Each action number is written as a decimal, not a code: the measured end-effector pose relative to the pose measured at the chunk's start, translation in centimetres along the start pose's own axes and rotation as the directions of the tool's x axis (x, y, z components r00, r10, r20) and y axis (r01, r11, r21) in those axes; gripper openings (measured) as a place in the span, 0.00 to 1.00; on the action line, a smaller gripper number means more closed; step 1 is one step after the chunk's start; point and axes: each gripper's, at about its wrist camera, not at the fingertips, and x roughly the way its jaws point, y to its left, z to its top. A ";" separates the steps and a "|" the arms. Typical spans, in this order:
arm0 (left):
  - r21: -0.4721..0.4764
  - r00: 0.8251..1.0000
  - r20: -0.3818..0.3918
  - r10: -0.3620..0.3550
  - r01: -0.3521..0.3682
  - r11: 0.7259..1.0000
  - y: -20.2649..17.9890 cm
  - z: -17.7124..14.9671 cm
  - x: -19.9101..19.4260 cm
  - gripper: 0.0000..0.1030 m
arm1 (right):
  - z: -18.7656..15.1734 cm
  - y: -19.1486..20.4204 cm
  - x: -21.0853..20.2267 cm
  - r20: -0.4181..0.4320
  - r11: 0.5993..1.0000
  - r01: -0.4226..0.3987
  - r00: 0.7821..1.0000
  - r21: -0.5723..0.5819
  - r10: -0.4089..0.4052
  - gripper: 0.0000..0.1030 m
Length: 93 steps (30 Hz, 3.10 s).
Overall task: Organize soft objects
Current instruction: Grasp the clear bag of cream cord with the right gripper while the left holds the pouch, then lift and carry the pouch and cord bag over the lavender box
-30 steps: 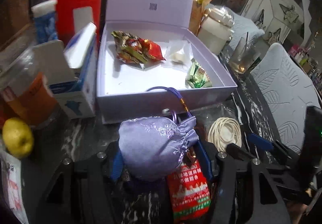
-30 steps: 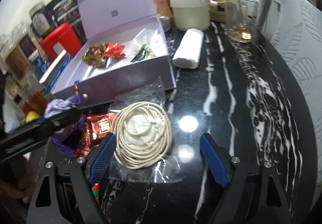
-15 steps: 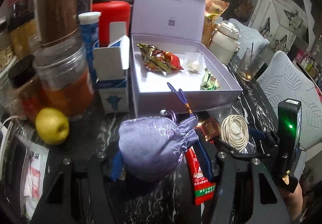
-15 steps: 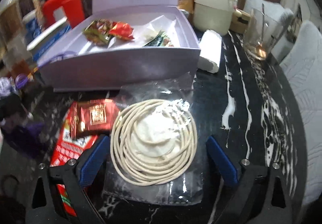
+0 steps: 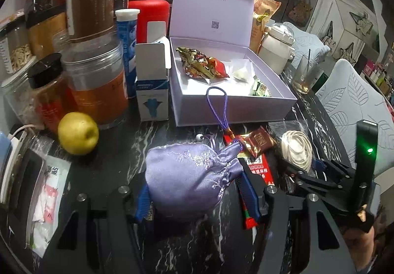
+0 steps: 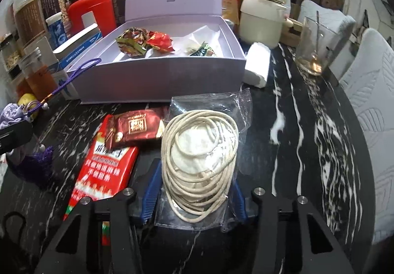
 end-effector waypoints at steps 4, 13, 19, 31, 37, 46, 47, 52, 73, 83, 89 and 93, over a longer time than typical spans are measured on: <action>0.006 1.000 -0.002 -0.008 0.008 1.000 0.0 -0.8 -0.6 0.59 | -1.2 -0.4 -1.2 0.000 0.998 -0.039 0.999 0.056 0.039 0.49; 0.033 1.000 0.016 -0.019 0.019 0.999 -0.2 -2.5 -2.7 0.59 | -4.5 0.1 -4.5 0.012 0.989 -0.075 0.997 0.131 0.074 0.49; 0.046 0.999 0.032 -0.013 0.012 0.999 -0.4 -3.4 -4.5 0.59 | -6.3 1.6 -7.0 0.042 0.989 -0.088 0.996 0.120 0.084 0.49; 0.093 0.996 0.064 -0.056 0.050 0.994 -2.3 -3.7 -6.8 0.59 | -8.4 3.8 -11.5 0.087 0.987 -0.141 0.987 0.074 0.135 0.49; 0.134 0.993 0.069 -0.095 0.085 0.987 -4.0 -2.8 -6.9 0.59 | -7.5 4.0 -12.7 0.118 0.987 -0.153 0.982 0.050 0.146 0.49; 0.184 0.982 0.125 -0.141 0.116 0.976 -5.7 0.7 -6.7 0.59 | -4.2 3.3 -13.3 0.165 0.989 -0.143 0.977 0.034 0.135 0.49; 0.191 0.980 0.132 -0.146 0.120 0.974 -5.8 1.2 -6.7 0.59 | -3.7 3.2 -13.4 0.171 0.990 -0.141 0.976 0.031 0.134 0.49; 0.211 0.969 0.180 -0.167 0.128 0.969 -6.2 4.0 -6.8 0.59 | -1.2 2.5 -13.9 0.208 0.991 -0.131 0.970 0.016 0.125 0.49; 0.184 0.912 0.401 -0.085 0.011 0.983 -4.8 14.4 -6.8 0.59 | 10.4 2.0 -14.2 0.350 0.984 -0.158 0.920 -0.085 0.178 0.50; 0.181 0.900 0.429 -0.083 0.005 0.984 -4.8 17.9 -4.3 0.59 | 15.0 1.1 -11.7 0.378 0.983 -0.159 0.908 -0.094 0.183 0.50; 0.180 0.902 0.427 -0.062 -0.017 0.984 -4.9 20.2 -1.7 0.59 | 17.2 0.5 -9.7 0.378 0.984 -0.150 0.909 -0.098 0.176 0.50; 0.170 0.905 0.423 -0.046 -0.029 0.985 -4.9 21.4 -0.1 0.59 | 18.8 -0.2 -8.0 0.375 0.984 -0.157 0.910 -0.085 0.178 0.50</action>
